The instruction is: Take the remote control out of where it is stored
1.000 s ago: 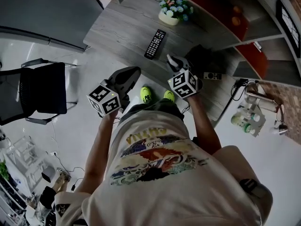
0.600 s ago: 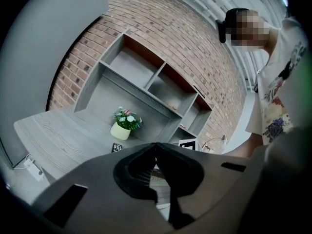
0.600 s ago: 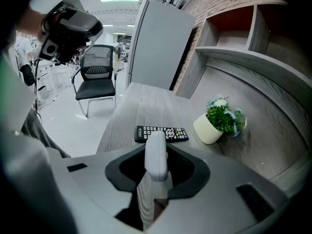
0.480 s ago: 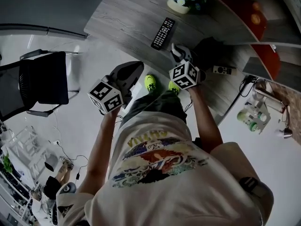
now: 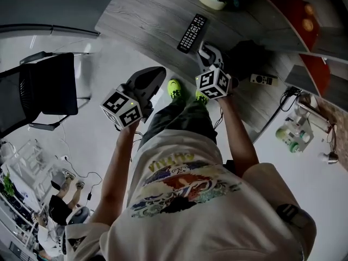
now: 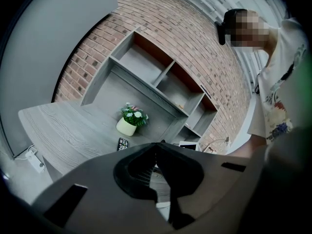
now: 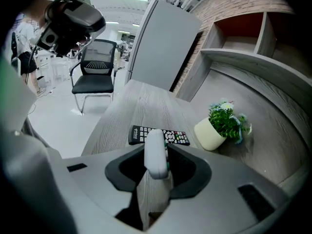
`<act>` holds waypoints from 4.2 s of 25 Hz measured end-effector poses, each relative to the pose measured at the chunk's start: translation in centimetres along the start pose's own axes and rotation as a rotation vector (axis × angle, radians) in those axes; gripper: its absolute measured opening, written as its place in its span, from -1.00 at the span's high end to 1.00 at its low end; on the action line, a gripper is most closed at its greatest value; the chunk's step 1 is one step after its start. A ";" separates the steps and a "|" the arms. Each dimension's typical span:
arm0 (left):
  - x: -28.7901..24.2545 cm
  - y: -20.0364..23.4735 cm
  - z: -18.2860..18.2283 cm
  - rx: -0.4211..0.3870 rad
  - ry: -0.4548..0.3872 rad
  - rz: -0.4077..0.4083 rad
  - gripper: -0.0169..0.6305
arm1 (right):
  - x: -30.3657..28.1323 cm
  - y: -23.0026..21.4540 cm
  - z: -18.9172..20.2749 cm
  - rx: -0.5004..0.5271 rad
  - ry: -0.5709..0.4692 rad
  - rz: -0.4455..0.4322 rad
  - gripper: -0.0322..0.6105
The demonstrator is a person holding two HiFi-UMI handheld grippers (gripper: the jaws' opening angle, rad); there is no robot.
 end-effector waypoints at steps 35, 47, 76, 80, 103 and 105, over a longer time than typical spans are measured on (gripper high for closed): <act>-0.5 0.3 1.8 0.043 0.035 -0.017 0.93 | -3.2 3.6 0.4 -0.239 -0.049 -0.268 0.11; -2.0 -2.4 1.5 -0.001 0.052 0.079 0.93 | 3.0 0.5 0.3 -0.294 -0.117 -0.155 0.26; -0.8 -18.6 7.2 -0.092 -0.014 0.110 0.93 | 22.6 5.0 4.2 -0.429 -0.344 -0.172 0.78; 0.9 -21.0 10.0 -0.094 -0.028 0.077 0.93 | 24.9 7.1 5.4 -0.449 -0.379 -0.190 0.78; 5.0 -30.9 16.4 -0.196 -0.062 0.129 0.93 | 38.2 12.2 6.2 -0.568 -0.610 -0.137 0.88; 5.7 -31.0 16.1 -0.206 -0.069 0.133 0.93 | 38.6 12.6 5.8 -0.571 -0.609 -0.131 0.88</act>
Point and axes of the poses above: the fingertips, and each gripper's own axes: x backward along the fingers, y to its left, z out of its underside, the point moved 3 cm from there along x, backward along the fingers, and after that the axes turned 4 degrees about x, right-handed, at the moved point
